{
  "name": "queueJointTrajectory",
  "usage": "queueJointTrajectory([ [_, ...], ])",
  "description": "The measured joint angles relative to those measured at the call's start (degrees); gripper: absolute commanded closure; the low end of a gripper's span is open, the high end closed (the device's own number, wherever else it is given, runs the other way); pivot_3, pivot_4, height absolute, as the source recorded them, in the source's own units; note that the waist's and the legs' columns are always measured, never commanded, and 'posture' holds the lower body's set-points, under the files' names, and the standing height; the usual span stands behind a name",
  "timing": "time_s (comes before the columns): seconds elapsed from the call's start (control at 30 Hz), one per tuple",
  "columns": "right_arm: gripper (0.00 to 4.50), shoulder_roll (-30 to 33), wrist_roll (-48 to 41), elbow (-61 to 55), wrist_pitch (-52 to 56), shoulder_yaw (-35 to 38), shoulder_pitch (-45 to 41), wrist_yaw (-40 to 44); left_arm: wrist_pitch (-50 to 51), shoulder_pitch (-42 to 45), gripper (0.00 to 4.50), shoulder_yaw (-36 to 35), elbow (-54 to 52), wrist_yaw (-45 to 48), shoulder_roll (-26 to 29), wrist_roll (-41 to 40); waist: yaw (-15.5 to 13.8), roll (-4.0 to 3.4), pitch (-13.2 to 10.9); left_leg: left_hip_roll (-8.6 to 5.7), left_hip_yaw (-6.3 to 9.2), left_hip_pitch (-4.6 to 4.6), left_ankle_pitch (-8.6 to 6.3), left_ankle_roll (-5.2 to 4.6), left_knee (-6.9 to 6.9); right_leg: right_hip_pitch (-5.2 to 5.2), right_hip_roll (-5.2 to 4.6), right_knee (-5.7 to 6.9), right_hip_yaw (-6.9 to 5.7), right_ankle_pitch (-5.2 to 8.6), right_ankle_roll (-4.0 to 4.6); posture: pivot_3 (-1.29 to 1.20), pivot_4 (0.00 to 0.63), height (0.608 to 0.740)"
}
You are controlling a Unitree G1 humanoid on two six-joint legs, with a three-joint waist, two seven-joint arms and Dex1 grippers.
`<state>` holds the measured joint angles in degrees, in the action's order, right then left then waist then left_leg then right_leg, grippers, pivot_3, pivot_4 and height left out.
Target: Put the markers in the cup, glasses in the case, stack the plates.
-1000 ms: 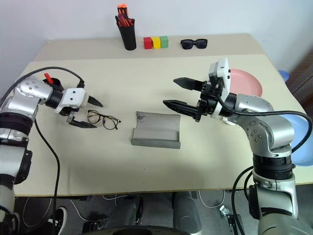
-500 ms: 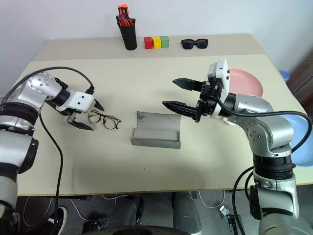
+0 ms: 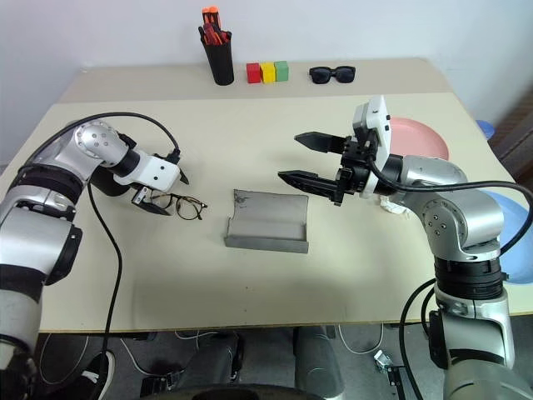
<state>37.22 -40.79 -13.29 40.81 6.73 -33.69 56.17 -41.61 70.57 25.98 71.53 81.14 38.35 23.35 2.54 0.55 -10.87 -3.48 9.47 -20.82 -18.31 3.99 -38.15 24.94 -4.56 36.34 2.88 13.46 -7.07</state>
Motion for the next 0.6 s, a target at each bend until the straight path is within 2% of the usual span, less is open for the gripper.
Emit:
queueJointTrajectory([
  [0.03,0.06,0.0,0.0,0.0,0.0,0.0,0.0,-0.1,-0.3,0.0,0.00,0.1,0.1,-0.3,-0.1,0.2,0.0,0.00,0.0,0.00,0.00,0.00,0.00,0.00,0.00,0.01,0.00,0.01,0.00,0.00,0.00,0.00,0.150,0.740],
  [0.13,0.00,0.0,0.0,0.0,0.0,0.0,0.0,-0.2,-0.8,0.0,0.87,0.3,0.4,-1.8,-0.3,1.3,0.0,0.00,0.0,0.00,0.00,-0.01,0.00,0.00,0.00,0.04,0.00,0.02,0.00,0.00,0.00,0.00,0.150,0.740],
  [0.3,0.00,0.1,0.0,0.0,0.0,0.0,0.0,-0.2,-1.9,0.0,3.19,0.5,0.8,-4.4,-0.3,3.6,0.0,0.00,0.0,-0.01,0.00,-0.04,0.00,0.00,-0.01,0.04,-0.01,0.02,0.00,0.00,-0.01,0.00,0.150,0.740],
  [0.33,0.00,0.1,0.0,0.0,0.0,0.0,0.0,-0.2,-2.6,0.0,3.76,0.5,0.9,-5.2,-0.3,3.9,0.0,0.00,0.0,-0.01,0.00,-0.03,0.00,0.00,-0.02,0.04,-0.01,0.02,0.00,0.00,-0.01,0.00,0.150,0.740],
  [0.4,0.00,0.2,0.1,0.0,0.0,0.0,0.0,-0.2,-3.0,0.8,4.48,0.4,0.8,-4.8,-0.1,3.9,-0.1,-0.07,0.1,-0.03,0.00,0.01,0.00,0.00,-0.02,0.00,-0.03,0.04,0.00,-0.01,-0.01,0.00,0.150,0.740],
  [0.5,0.00,0.3,0.1,0.0,0.0,-0.1,0.0,-0.2,-3.2,1.2,4.48,0.2,0.8,-4.5,0.2,3.9,-0.6,-0.23,0.1,-0.04,0.00,0.45,0.04,-0.05,-0.01,-0.39,-0.05,0.11,-0.01,0.00,-0.02,0.00,0.150,0.740],
  [0.6,0.00,0.3,0.1,0.0,0.0,-0.2,0.0,-0.2,-3.2,1.1,4.48,0.1,0.8,-4.3,0.1,3.8,-0.9,-0.23,0.1,-0.05,0.01,0.46,0.14,-0.17,-0.07,-0.46,-0.04,0.11,-0.01,-0.03,-0.08,0.00,0.150,0.740],
])
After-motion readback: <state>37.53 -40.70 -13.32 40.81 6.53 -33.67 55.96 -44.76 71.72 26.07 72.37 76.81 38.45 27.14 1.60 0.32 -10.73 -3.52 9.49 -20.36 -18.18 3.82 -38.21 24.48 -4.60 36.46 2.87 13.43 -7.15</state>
